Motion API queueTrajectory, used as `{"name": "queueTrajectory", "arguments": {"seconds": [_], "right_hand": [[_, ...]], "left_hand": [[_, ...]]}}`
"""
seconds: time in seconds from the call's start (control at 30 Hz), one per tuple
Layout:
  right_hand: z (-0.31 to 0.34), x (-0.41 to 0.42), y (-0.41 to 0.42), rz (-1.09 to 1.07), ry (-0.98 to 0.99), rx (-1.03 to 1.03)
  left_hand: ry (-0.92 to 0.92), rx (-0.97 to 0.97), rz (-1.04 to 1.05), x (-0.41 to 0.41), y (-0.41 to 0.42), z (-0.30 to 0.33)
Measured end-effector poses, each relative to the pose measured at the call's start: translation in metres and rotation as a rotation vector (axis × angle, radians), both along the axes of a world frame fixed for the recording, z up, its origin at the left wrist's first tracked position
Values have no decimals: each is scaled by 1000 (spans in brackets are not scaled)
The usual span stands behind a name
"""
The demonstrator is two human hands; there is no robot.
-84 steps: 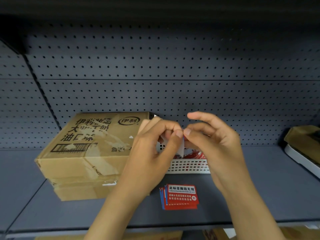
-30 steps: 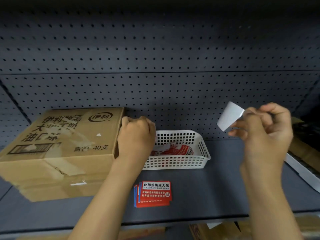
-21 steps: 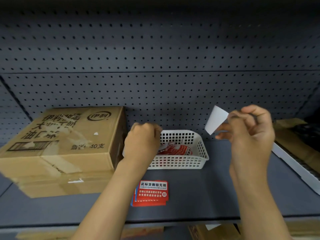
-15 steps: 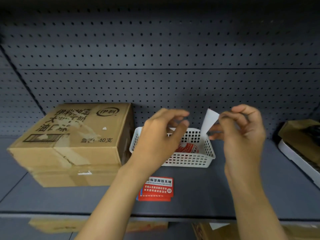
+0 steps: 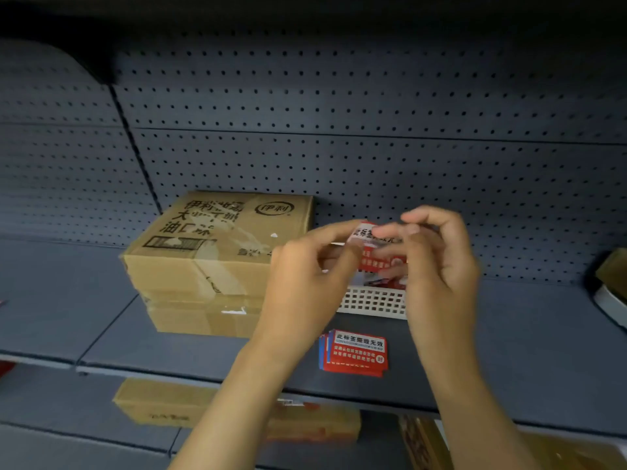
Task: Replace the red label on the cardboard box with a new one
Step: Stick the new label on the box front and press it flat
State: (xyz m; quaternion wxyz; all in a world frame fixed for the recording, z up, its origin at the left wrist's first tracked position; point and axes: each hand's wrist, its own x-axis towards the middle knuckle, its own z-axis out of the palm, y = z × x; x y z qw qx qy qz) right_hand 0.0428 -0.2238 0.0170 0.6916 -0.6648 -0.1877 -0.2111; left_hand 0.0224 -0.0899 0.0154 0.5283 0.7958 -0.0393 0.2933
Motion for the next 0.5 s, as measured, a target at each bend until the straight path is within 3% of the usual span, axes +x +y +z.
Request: {"name": "queueTrajectory", "arguments": {"seconds": [0.13, 0.3, 0.4, 0.5], "right_hand": [[-9, -14, 21, -144, 50, -134], [-31, -32, 61, -87, 214, -279], [-42, -48, 86, -85, 183, -288], [-55, -61, 113, -76, 165, -305]], "left_hand": [[-15, -262, -32, -25, 35, -5], [25, -422, -24, -53, 82, -16], [63, -371, 50, -69, 112, -29], [82, -157, 215, -82, 139, -47]]}}
